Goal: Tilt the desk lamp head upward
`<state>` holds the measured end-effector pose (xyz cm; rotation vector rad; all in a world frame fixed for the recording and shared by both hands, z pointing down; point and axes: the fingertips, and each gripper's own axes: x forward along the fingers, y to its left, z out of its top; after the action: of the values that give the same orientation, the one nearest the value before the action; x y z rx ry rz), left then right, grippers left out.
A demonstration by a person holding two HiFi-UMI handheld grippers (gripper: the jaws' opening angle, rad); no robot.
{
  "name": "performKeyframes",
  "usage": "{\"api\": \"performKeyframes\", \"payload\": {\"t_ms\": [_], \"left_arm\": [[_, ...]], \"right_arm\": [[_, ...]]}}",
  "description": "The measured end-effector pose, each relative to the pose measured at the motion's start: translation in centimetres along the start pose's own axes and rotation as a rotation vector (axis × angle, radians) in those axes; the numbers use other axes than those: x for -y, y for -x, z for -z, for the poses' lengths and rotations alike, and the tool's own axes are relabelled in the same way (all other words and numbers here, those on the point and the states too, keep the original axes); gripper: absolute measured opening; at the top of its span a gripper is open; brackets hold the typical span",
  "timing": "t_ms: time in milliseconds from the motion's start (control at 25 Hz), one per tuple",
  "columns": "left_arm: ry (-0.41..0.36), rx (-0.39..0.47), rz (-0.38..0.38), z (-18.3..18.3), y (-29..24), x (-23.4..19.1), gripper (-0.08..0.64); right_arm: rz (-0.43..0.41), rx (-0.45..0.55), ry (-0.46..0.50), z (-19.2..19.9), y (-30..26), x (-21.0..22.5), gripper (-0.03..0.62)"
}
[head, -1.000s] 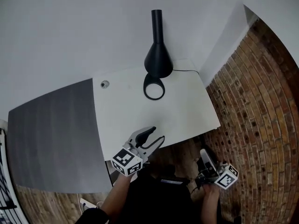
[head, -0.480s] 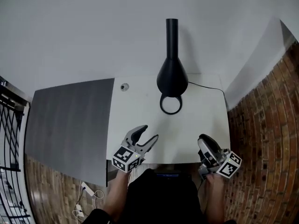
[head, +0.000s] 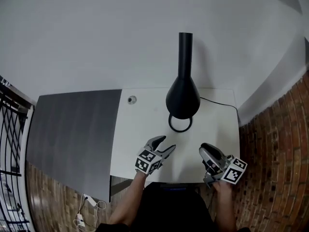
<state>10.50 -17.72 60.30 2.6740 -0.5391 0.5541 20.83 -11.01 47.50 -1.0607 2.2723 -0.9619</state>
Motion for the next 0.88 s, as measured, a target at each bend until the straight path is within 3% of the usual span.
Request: {"api": "performKeyframes", "payload": {"t_ms": [160,320,440,520,720,880], "left_arm": [[0.148,-0.056,0.114,1.3,-5.8,-2.2,0.258],[0.411,-0.044,0.193,2.0,-9.8,-4.5,0.256],[0.551,-0.057,0.221,2.9,-11.3,-5.7,0.255],[0.609,-0.073,0.211,3.6,-12.0,-5.9,0.245],[0.685,-0.143,0.095,4.8,-12.7,-7.9,0.067],[0.746,-0.155,0.017,5.3,-13.1,-8.9,0.014]], "right_arm": [[0.058,-0.009,0.038,-0.9,-2.7,-0.4,0.097],[0.100,-0.054,0.064,-0.9,-6.0,-0.1,0.105],[0.120,-0.094,0.073,-0.3,-8.0,0.5,0.137],[0.123,-0.107,0.066,-0.2,-8.5,1.1,0.143],[0.087,-0.097,-0.006,-0.5,-9.7,3.0,0.144],[0.041,-0.126,-0.055,-0.2,-10.9,4.1,0.144]]}}
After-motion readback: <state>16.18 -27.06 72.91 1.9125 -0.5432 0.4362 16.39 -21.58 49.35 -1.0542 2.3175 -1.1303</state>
